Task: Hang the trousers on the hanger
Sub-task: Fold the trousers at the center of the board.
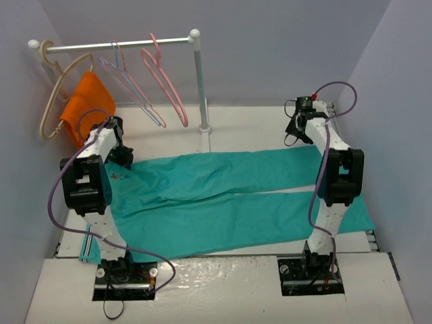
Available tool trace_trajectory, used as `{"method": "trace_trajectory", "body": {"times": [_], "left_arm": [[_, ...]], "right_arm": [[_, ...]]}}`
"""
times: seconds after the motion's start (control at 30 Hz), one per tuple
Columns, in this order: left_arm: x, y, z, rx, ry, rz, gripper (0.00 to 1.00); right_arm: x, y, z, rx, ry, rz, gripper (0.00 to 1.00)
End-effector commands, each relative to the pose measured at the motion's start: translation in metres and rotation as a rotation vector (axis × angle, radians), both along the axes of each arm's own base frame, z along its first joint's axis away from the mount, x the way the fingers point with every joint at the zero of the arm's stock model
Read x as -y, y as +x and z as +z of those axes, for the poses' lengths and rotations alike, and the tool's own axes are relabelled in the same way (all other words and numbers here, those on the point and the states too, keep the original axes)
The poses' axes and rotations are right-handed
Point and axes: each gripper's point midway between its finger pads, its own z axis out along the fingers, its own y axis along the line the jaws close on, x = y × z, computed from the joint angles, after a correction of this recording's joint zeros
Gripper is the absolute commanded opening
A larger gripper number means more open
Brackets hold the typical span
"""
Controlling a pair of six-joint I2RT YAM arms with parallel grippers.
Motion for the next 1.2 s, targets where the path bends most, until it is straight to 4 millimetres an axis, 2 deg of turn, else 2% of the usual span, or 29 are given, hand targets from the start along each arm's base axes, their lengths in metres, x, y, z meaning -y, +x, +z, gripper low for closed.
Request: {"method": "trace_trajectory", "body": {"times": [0.0, 0.13, 0.23, 0.3, 0.53, 0.63, 0.7, 0.73, 0.83, 0.9, 0.97, 1.07, 1.17], "left_arm": [[-0.001, 0.01, 0.038, 0.128, -0.008, -0.008, 0.0], [0.002, 0.01, 0.042, 0.147, -0.017, -0.013, 0.0], [0.001, 0.009, 0.045, 0.152, -0.014, -0.019, 0.0], [0.001, 0.008, 0.045, 0.152, -0.012, -0.022, 0.0], [-0.002, 0.002, 0.04, 0.146, -0.019, -0.019, 0.0], [-0.006, 0.0, 0.043, 0.152, -0.016, -0.011, 0.0], [-0.009, 0.0, 0.044, 0.158, -0.017, -0.006, 0.0], [-0.009, 0.001, 0.046, 0.162, -0.016, -0.005, 0.0], [-0.01, 0.003, 0.05, 0.175, -0.019, -0.011, 0.0], [-0.01, 0.004, 0.051, 0.177, -0.018, -0.014, 0.0], [-0.011, 0.005, 0.053, 0.186, -0.021, -0.014, 0.0], [-0.012, 0.009, 0.057, 0.206, -0.033, -0.015, 0.0], [-0.018, 0.015, 0.065, 0.228, -0.025, -0.01, 0.0]], "right_arm": [[0.014, 0.014, -0.003, -0.019, -0.037, -0.061, 0.62], [0.015, 0.017, -0.022, -0.058, -0.038, -0.067, 0.62], [0.027, 0.016, -0.036, -0.083, -0.02, -0.088, 0.62], [0.026, 0.016, -0.046, -0.104, -0.012, -0.08, 0.62], [0.028, 0.001, -0.074, -0.173, 0.003, -0.082, 0.59], [0.029, -0.006, -0.082, -0.194, 0.017, -0.086, 0.53], [0.032, -0.009, -0.084, -0.202, 0.026, -0.092, 0.44], [0.032, -0.01, -0.085, -0.205, 0.028, -0.093, 0.43], [0.035, -0.014, -0.088, -0.213, 0.042, -0.098, 0.23], [0.036, -0.016, -0.09, -0.217, 0.059, -0.097, 0.15], [0.037, -0.016, -0.089, -0.211, 0.077, -0.103, 0.0], [0.04, -0.011, -0.08, -0.182, 0.106, -0.103, 0.0], [0.045, 0.004, -0.056, -0.116, 0.117, -0.099, 0.0]]}}
